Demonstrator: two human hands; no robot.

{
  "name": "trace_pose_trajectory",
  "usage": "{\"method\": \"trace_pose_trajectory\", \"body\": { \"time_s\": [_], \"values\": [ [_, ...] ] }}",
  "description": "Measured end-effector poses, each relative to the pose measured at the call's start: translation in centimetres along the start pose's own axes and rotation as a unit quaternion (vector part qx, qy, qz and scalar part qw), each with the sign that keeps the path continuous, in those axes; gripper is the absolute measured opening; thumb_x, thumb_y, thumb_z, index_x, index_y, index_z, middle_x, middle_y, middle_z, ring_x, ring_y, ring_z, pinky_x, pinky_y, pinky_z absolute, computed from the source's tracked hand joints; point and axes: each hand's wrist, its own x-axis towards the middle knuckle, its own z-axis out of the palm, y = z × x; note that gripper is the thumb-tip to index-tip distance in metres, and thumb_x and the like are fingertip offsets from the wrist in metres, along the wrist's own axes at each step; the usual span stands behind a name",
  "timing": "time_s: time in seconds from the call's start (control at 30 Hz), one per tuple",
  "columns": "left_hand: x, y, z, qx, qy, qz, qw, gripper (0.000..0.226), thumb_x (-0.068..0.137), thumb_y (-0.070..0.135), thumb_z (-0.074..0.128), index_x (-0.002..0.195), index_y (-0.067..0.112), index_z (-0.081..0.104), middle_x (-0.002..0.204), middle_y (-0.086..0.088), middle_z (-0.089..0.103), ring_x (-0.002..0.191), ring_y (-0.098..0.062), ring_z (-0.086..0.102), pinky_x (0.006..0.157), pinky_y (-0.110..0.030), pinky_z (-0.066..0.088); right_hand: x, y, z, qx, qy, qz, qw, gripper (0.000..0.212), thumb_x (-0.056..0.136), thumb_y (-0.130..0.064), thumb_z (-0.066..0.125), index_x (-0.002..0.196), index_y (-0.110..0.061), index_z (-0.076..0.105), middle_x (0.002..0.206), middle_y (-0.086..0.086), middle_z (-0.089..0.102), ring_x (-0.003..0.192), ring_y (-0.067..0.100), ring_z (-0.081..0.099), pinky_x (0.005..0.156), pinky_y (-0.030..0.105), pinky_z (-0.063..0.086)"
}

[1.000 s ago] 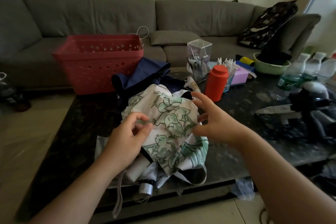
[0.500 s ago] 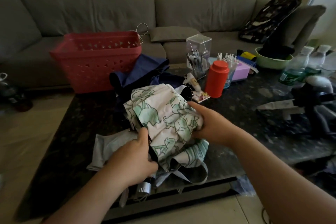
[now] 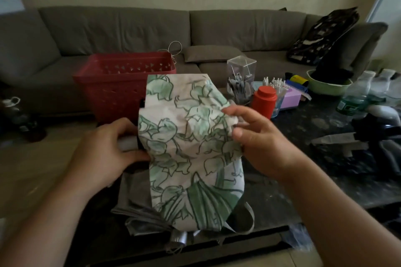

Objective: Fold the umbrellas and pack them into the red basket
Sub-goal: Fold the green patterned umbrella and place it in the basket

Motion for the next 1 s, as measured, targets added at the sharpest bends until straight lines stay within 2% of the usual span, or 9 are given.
{"method": "trace_pose_trajectory", "body": {
  "time_s": [0.17, 0.3, 0.4, 0.47, 0.6, 0.67, 0.73, 0.87, 1.0],
  "values": [
    [-0.9, -4.2, 4.4, 0.009, -0.148, -0.034, 0.988, 0.044, 0.063, 0.035, 0.096, 0.095, 0.038, 0.067, 0.092, 0.017, 0.072, 0.092, -0.004, 0.067, 0.073, -0.032, 0.052, 0.2, 4.6, -0.6, 0.035, 0.027, 0.14, 0.989, 0.067, 0.065, 0.009, 0.065, 0.126, -0.016, 0.069, 0.099, 0.029, 0.052, 0.092, 0.046, 0.052, 0.087, 0.051, 0.047],
    [-1.7, -5.8, 4.5, -0.044, -0.251, -0.053, 0.966, 0.05, 0.071, 0.022, 0.094, 0.109, 0.043, 0.069, 0.104, 0.027, 0.074, 0.103, 0.012, 0.065, 0.088, -0.019, 0.053, -0.1, 4.9, -0.4, -0.07, 0.087, 0.194, 0.975, 0.063, 0.08, 0.024, 0.049, 0.123, -0.017, 0.071, 0.073, 0.013, 0.045, 0.06, 0.02, 0.051, 0.055, 0.027, 0.045],
    [-1.0, -5.7, 3.4, -0.063, -0.154, -0.104, 0.981, 0.051, 0.084, 0.005, 0.078, 0.108, 0.044, 0.058, 0.105, 0.008, 0.069, 0.099, -0.014, 0.067, 0.082, -0.032, 0.052, -0.4, 4.3, 0.0, -0.117, 0.109, 0.187, 0.969, 0.057, 0.085, 0.022, 0.054, 0.12, -0.019, 0.073, 0.084, 0.017, 0.051, 0.065, 0.019, 0.051, 0.053, 0.025, 0.043],
    [-0.9, -4.2, 2.1, -0.192, -0.116, -0.169, 0.96, 0.034, 0.091, 0.01, 0.066, 0.111, 0.036, 0.059, 0.095, -0.006, 0.071, 0.086, -0.028, 0.063, 0.074, -0.04, 0.046, -0.7, 3.7, 0.3, -0.132, 0.122, 0.161, 0.97, 0.051, 0.088, 0.017, 0.061, 0.12, -0.021, 0.073, 0.086, 0.016, 0.066, 0.074, 0.022, 0.062, 0.067, 0.033, 0.051],
    [-2.5, -0.6, 0.8, -0.385, -0.189, -0.219, 0.876, 0.029, 0.104, 0.041, 0.056, 0.132, 0.033, 0.061, 0.102, -0.015, 0.078, 0.093, -0.027, 0.071, 0.085, -0.039, 0.051, -1.3, 3.2, 1.4, -0.27, 0.125, 0.087, 0.951, 0.032, 0.092, -0.001, 0.075, 0.111, -0.027, 0.077, 0.087, 0.003, 0.077, 0.077, 0.016, 0.072, 0.074, 0.026, 0.058],
    [-3.1, 0.3, 1.3, -0.407, -0.158, -0.185, 0.881, 0.05, 0.095, 0.024, 0.068, 0.139, 0.043, 0.053, 0.104, -0.016, 0.08, 0.103, -0.026, 0.076, 0.095, -0.042, 0.054, -1.5, 3.5, 2.2, -0.325, 0.149, 0.055, 0.932, 0.022, 0.092, -0.01, 0.078, 0.101, -0.03, 0.079, 0.081, 0.001, 0.076, 0.07, 0.013, 0.071, 0.068, 0.026, 0.059],
    [-3.2, 1.0, 1.8, -0.438, -0.106, -0.184, 0.874, 0.057, 0.097, 0.005, 0.066, 0.139, 0.042, 0.054, 0.096, -0.015, 0.08, 0.096, -0.023, 0.079, 0.086, -0.039, 0.057, -1.3, 3.7, 2.9, -0.341, 0.188, 0.038, 0.92, 0.015, 0.096, -0.015, 0.075, 0.093, -0.029, 0.08, 0.078, 0.003, 0.076, 0.065, 0.011, 0.069, 0.065, 0.025, 0.059],
    [-2.7, 2.1, 2.6, -0.573, -0.023, -0.282, 0.769, 0.029, 0.103, 0.003, 0.059, 0.119, 0.026, 0.066, 0.087, -0.008, 0.079, 0.076, -0.02, 0.077, 0.063, -0.038, 0.06, -0.7, 3.2, 3.6, -0.31, 0.219, 0.068, 0.923, 0.026, 0.105, -0.022, 0.061, 0.085, -0.016, 0.076, 0.061, 0.0, 0.065, 0.054, 0.007, 0.054, 0.055, 0.022, 0.046],
    [-2.5, 2.4, 3.4, -0.651, -0.009, -0.299, 0.697, 0.023, 0.107, 0.011, 0.054, 0.12, 0.025, 0.066, 0.102, -0.008, 0.08, 0.086, -0.02, 0.079, 0.068, -0.039, 0.062, -0.8, 2.6, 4.5, -0.199, 0.209, 0.054, 0.956, 0.011, 0.103, -0.02, 0.065, 0.11, -0.024, 0.072, 0.082, 0.006, 0.075, 0.068, 0.013, 0.066, 0.061, 0.022, 0.056]
  ]
}}
